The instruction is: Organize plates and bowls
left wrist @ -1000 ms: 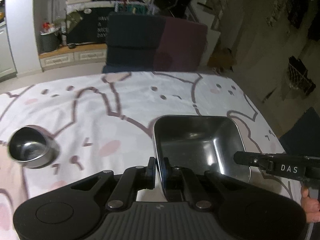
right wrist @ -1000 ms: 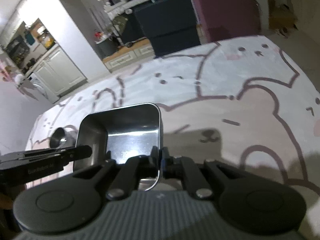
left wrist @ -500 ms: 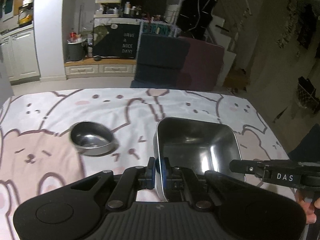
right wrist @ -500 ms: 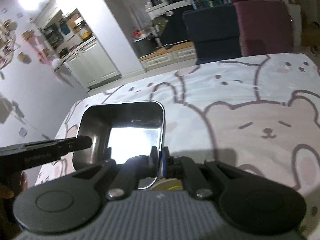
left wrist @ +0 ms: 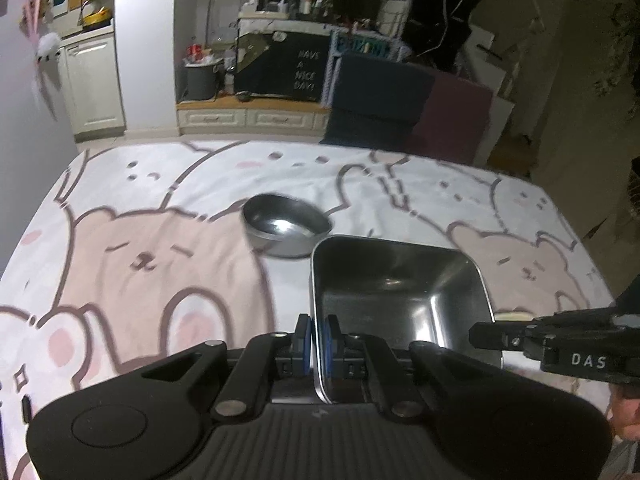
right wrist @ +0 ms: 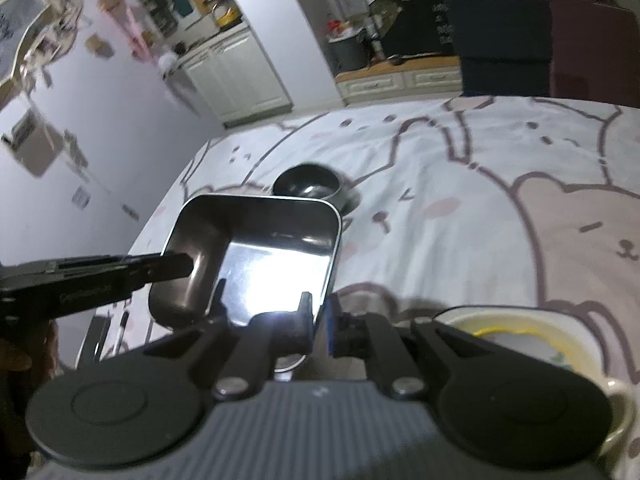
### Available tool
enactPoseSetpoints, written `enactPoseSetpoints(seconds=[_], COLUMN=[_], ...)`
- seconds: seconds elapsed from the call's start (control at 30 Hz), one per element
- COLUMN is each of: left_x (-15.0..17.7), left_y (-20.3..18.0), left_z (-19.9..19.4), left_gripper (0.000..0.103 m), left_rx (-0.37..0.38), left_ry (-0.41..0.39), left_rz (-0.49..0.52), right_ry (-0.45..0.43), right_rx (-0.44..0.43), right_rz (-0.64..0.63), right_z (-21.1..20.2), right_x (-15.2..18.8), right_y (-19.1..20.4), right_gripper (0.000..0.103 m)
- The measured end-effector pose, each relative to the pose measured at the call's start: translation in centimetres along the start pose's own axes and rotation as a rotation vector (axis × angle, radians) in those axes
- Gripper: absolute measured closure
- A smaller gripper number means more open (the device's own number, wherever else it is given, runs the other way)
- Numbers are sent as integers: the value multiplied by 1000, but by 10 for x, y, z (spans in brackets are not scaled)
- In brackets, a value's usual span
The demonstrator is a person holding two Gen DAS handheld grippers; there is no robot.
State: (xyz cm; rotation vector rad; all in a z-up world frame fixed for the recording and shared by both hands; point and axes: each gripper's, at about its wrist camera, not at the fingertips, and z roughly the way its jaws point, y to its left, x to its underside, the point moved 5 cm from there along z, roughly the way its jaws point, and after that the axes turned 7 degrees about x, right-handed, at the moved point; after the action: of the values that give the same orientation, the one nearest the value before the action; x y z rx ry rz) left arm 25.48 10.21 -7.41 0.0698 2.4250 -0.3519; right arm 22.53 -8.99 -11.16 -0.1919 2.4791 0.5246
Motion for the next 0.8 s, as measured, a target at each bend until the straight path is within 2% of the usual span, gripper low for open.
enactPoseSetpoints(seconds=[0.27, 0.47, 0.8], left_x=[31, 46, 59], left_y=[32, 42, 50], left_z=[0, 8, 24], left_gripper=[96, 96, 96], left_rx=[-33, -52, -84], left_ry=[58, 98, 154], left_rz=[-18, -13, 6], right_ry=[78, 124, 136], right_rx=[-22, -9, 19], right_rz=[-59, -111, -142], right_z=[20, 32, 35], right_x=[20, 36, 43], right_y=[31, 47, 59], right_gripper=[94, 92, 91])
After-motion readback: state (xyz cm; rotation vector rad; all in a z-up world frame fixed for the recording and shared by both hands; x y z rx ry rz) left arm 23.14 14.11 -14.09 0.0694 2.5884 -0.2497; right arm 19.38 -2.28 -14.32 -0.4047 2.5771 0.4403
